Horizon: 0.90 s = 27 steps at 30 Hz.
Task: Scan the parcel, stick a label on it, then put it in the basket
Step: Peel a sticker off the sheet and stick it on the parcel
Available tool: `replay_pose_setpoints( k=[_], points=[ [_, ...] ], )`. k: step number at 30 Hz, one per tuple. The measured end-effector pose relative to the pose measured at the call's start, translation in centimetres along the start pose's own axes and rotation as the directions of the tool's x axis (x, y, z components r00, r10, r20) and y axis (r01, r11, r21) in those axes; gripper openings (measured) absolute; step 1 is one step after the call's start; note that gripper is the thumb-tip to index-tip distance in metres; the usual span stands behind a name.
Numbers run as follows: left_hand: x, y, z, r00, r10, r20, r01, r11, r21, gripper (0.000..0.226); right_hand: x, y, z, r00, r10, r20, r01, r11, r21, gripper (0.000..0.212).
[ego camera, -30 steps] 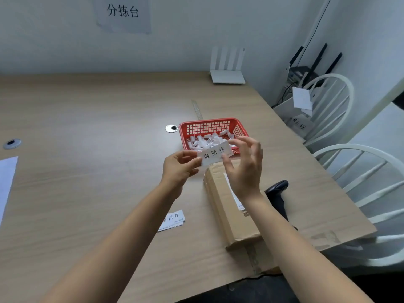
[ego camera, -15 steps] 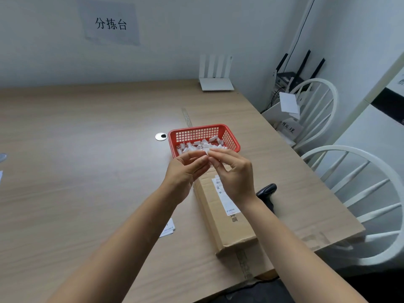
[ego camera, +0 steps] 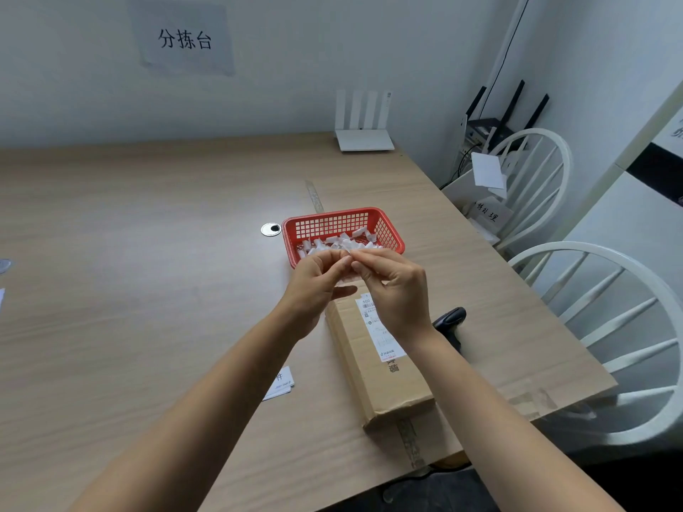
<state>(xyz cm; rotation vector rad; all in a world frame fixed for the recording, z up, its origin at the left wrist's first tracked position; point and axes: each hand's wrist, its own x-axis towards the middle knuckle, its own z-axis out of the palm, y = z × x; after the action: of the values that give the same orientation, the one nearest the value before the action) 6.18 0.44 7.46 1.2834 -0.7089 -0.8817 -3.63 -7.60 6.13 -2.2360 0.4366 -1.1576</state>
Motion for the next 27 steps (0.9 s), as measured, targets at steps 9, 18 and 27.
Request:
replay_pose_setpoints(
  k=[9,18,27],
  points=[
    [-0.12,-0.06,0.38,1.000,0.004,0.009,-0.005,0.997,0.078,0.024,-0.07,0.35,-0.39,0.997,0.052,0.055,-0.054,0.998,0.034,0.027],
    [-0.43,-0.13,0.72,0.997,0.064,-0.053,-0.056,0.988,0.147,0.021,-0.37,0.44,-0.78,0.995,0.091,0.052,-0.093,0.994,0.049,0.017],
    [-0.78,-0.34,1.05,0.995,0.061,-0.084,-0.060,0.998,0.018,0.015,-0.82,0.34,-0.62,1.000,0.010,0.008,-0.010,1.000,0.023,0.020]
  ],
)
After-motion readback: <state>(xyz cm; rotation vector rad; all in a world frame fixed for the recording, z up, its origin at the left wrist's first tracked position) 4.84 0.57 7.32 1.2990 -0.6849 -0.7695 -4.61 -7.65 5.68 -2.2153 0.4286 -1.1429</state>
